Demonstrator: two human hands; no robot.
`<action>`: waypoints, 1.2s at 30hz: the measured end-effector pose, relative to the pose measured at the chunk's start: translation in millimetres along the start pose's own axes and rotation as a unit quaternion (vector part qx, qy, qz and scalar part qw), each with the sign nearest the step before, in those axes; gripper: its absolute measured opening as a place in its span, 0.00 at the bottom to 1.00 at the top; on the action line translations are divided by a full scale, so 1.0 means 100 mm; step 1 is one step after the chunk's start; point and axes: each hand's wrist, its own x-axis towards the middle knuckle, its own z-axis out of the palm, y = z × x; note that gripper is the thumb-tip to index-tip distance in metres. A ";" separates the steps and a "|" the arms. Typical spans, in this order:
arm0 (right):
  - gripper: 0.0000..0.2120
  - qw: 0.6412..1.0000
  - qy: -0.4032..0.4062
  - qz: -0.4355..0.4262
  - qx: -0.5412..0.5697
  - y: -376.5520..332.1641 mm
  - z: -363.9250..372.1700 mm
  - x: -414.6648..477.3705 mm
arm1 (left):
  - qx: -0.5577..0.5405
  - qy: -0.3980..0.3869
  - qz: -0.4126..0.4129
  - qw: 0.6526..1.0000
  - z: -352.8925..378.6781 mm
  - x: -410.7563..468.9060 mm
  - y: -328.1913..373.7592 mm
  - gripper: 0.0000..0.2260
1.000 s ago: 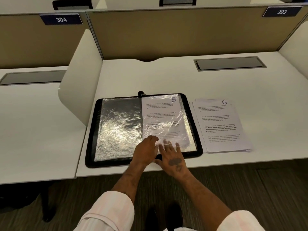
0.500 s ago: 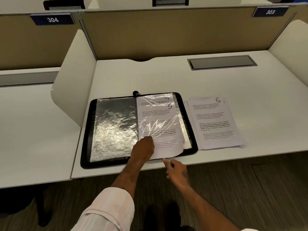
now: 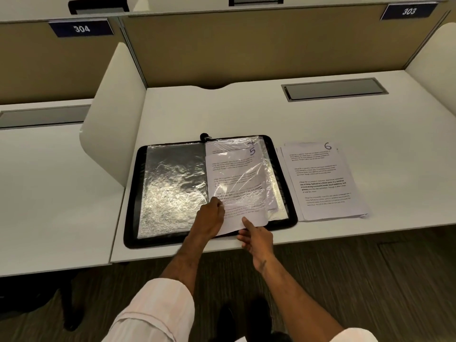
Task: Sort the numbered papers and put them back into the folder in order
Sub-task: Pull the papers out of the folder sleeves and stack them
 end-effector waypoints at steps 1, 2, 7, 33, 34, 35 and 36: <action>0.17 1.000 0.001 -0.006 -0.014 -0.02 0.03 0.01 | 0.003 -0.005 0.003 1.000 -0.01 0.00 0.01 0.08; 0.18 1.000 0.008 -0.013 -0.027 -0.05 0.06 0.02 | 0.003 -0.011 0.009 1.000 -0.01 0.01 0.01 0.08; 0.20 0.972 0.074 -0.108 -0.193 -0.19 0.17 0.09 | 0.034 -0.013 0.031 0.999 -0.04 0.00 0.05 0.10; 0.20 0.569 -0.156 -0.644 -0.487 -1.51 0.34 -1.72 | -0.130 0.277 -0.184 0.934 -0.86 -0.53 -0.49 0.08; 0.22 0.555 -0.176 -0.599 -0.550 -1.64 0.39 -1.69 | -0.167 0.294 -0.199 0.920 -0.89 -0.56 -0.49 0.09; 0.22 0.515 -0.180 -0.578 -0.607 -1.79 0.43 -1.63 | -0.192 0.307 -0.213 0.907 -0.91 -0.56 -0.55 0.08; 0.21 0.548 -0.177 -0.548 -0.607 -1.99 0.46 -1.61 | -0.199 0.305 -0.228 0.903 -0.95 -0.59 -0.58 0.08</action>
